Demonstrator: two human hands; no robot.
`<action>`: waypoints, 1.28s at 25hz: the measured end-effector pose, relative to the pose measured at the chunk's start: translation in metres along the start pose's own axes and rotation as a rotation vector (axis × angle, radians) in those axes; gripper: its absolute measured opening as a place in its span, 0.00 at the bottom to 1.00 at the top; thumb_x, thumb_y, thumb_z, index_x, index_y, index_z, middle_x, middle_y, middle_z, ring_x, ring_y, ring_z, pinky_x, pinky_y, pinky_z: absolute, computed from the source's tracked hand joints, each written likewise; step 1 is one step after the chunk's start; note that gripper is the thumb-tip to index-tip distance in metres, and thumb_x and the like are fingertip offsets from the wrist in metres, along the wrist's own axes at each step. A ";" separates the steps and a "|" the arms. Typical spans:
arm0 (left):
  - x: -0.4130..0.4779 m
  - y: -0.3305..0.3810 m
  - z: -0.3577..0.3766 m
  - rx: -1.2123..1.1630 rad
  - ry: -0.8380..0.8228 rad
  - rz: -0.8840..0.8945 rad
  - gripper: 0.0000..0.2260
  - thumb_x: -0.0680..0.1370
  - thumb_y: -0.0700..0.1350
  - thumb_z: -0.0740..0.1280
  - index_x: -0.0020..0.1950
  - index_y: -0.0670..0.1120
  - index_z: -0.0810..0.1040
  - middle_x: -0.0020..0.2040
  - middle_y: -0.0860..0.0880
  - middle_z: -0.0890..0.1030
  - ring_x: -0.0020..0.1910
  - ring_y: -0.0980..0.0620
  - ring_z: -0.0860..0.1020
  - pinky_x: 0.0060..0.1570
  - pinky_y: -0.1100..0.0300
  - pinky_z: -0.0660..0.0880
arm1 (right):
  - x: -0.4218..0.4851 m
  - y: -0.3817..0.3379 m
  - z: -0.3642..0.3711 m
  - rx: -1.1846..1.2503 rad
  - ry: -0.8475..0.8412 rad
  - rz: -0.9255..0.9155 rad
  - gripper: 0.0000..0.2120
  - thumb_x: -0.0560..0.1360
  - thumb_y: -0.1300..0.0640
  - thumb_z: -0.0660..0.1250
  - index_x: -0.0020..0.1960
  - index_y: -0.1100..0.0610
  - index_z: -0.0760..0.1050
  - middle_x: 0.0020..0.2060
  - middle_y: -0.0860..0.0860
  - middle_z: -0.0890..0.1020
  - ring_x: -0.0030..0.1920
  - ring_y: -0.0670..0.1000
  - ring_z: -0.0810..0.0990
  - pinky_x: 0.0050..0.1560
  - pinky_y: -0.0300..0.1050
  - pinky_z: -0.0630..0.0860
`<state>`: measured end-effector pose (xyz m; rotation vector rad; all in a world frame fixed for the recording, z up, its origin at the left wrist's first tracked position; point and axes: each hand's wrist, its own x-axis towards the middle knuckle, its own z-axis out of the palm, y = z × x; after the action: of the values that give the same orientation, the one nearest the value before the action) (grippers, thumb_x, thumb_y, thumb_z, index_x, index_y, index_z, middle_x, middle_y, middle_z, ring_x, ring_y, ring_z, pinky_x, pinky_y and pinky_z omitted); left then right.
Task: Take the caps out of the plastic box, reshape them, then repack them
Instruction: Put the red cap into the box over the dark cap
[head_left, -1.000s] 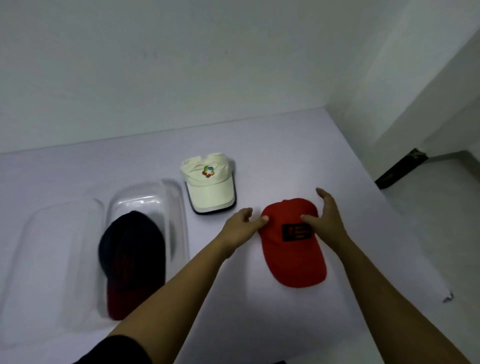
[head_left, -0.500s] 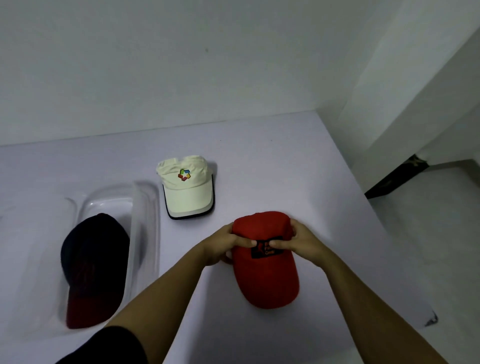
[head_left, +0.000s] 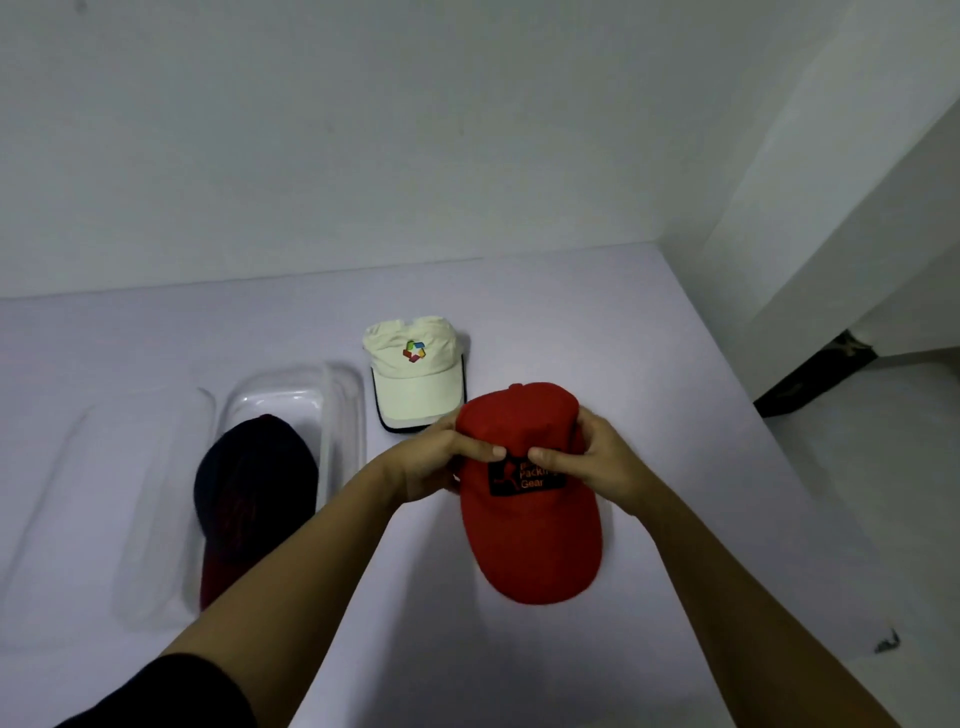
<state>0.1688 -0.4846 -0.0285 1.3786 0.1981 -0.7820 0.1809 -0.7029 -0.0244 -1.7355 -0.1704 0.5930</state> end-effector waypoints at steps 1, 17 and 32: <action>-0.009 0.005 -0.007 -0.015 0.006 0.036 0.27 0.65 0.42 0.74 0.64 0.52 0.74 0.59 0.46 0.81 0.59 0.42 0.78 0.59 0.39 0.74 | 0.002 -0.012 0.009 -0.001 0.007 -0.033 0.35 0.63 0.50 0.77 0.67 0.54 0.70 0.60 0.51 0.80 0.59 0.49 0.80 0.61 0.52 0.77; -0.252 0.090 -0.245 0.260 0.475 0.525 0.17 0.74 0.36 0.69 0.60 0.51 0.78 0.50 0.52 0.85 0.50 0.52 0.83 0.47 0.58 0.80 | 0.085 -0.086 0.264 -0.144 -0.095 -0.036 0.51 0.65 0.50 0.76 0.76 0.52 0.45 0.76 0.54 0.56 0.75 0.51 0.57 0.72 0.49 0.60; -0.199 0.074 -0.285 0.227 0.510 0.581 0.18 0.74 0.37 0.69 0.62 0.49 0.74 0.53 0.53 0.82 0.49 0.59 0.83 0.47 0.66 0.79 | 0.099 -0.054 0.317 -0.648 -0.283 -0.022 0.62 0.58 0.48 0.81 0.76 0.49 0.40 0.73 0.51 0.58 0.73 0.52 0.59 0.73 0.51 0.61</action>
<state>0.1546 -0.1461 0.0789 1.7215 0.0937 0.0413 0.1269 -0.3718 -0.0455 -2.2567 -0.6367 0.8257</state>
